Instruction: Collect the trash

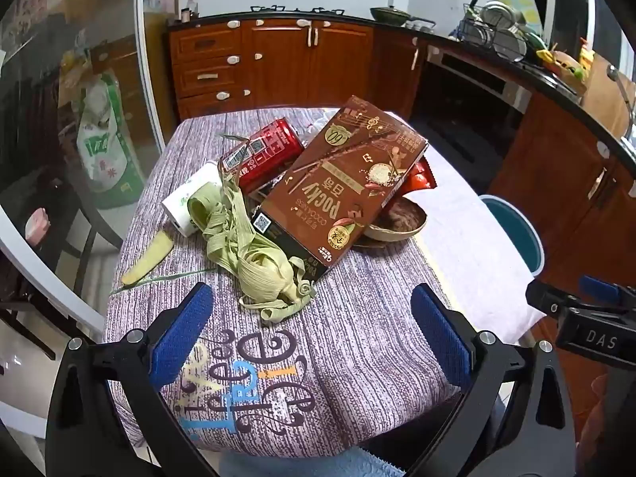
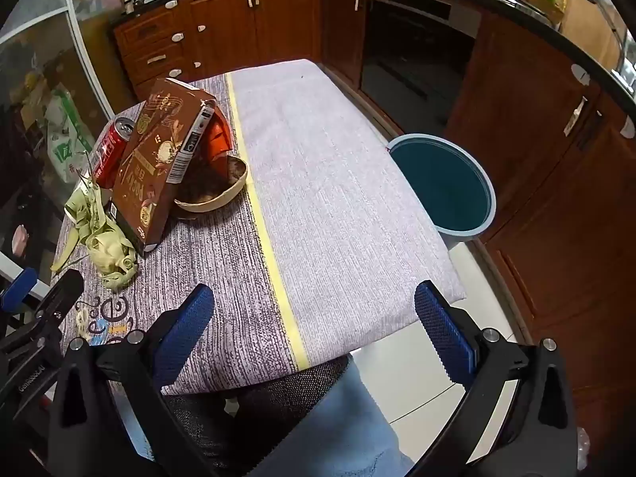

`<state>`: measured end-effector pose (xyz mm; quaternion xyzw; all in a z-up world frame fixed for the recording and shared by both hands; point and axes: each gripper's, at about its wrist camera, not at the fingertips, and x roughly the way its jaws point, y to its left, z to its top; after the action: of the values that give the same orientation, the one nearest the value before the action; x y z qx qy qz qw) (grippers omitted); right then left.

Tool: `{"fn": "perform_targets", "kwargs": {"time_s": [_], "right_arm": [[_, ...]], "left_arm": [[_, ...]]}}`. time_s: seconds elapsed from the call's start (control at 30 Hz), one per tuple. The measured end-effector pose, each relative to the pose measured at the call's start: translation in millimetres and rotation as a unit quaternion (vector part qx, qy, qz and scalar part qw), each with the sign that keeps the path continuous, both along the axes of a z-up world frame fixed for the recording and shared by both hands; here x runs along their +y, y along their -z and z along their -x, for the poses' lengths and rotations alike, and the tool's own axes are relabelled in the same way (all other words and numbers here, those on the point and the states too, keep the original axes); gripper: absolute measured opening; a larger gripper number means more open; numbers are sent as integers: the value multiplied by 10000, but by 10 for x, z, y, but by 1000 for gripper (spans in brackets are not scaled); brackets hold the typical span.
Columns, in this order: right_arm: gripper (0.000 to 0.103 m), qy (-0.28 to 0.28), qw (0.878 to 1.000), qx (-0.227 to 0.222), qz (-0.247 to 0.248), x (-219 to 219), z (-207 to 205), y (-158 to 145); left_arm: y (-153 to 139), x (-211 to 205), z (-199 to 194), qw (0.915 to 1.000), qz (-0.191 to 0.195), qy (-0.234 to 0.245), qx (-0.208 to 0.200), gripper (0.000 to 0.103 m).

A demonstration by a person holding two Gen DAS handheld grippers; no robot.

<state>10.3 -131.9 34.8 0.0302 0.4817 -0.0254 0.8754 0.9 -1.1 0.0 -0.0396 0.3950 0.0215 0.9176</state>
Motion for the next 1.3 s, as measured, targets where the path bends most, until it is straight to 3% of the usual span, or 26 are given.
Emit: {"fn": "perform_targets", "kwargs": {"time_s": [0.5, 1.3], "right_arm": [[97, 73, 9999, 20, 67, -41, 21, 18], [97, 38, 9998, 57, 188, -7, 13, 78]], "left_arm": [[-98, 102, 32, 9995, 96, 22, -304, 99], [-26, 204, -15, 9997, -67, -58, -215, 99]]}}
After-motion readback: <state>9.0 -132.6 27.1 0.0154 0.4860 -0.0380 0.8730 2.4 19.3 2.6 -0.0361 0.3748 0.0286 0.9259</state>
